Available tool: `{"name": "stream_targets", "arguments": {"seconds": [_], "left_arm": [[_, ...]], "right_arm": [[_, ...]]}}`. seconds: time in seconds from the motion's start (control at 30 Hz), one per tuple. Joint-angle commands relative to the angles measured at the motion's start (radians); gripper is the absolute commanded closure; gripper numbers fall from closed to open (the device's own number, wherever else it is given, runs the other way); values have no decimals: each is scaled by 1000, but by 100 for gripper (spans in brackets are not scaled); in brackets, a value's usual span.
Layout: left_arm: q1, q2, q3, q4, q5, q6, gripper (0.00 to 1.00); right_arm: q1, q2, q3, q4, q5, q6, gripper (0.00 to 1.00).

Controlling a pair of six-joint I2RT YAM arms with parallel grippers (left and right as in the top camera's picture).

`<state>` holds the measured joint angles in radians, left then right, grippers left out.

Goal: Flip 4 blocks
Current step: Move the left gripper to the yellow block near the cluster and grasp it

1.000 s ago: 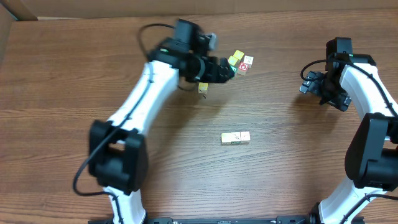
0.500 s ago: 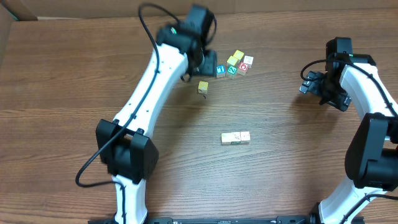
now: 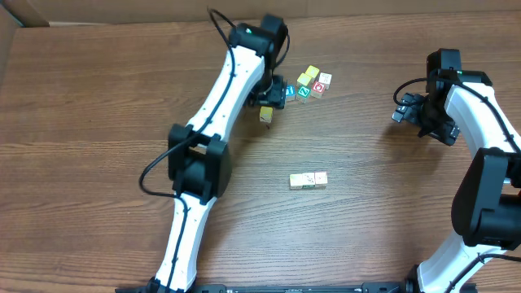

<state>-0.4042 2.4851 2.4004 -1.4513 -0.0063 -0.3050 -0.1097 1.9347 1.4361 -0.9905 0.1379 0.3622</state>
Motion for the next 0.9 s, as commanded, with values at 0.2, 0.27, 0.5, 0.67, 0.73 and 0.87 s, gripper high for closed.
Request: {"name": "stream_targets", "arguments": {"seconds": [0.2,0.27,0.5,0.67,0.73,0.87], "left_arm": [[-5,27,8,34,31,32,52],[-8,28,7,48,30,32,60],[-31,28,-44,125,16,28,48],[-32,28,-51,129,-40,-18,52],[-32,28,-61,133,-56,-17,49],[-32,28,-83,132,-87,-17,48]], "right_arm": [[3,-26,19,2,11,-3,0],[3,-26,19,2,11,-3,0],[3,-26,19,2,11,-3,0],[3,-26,19,2,11,-3,0],[3,-26,19,2,11,-3,0],[3,-26,19,2,11,-3,0]]}}
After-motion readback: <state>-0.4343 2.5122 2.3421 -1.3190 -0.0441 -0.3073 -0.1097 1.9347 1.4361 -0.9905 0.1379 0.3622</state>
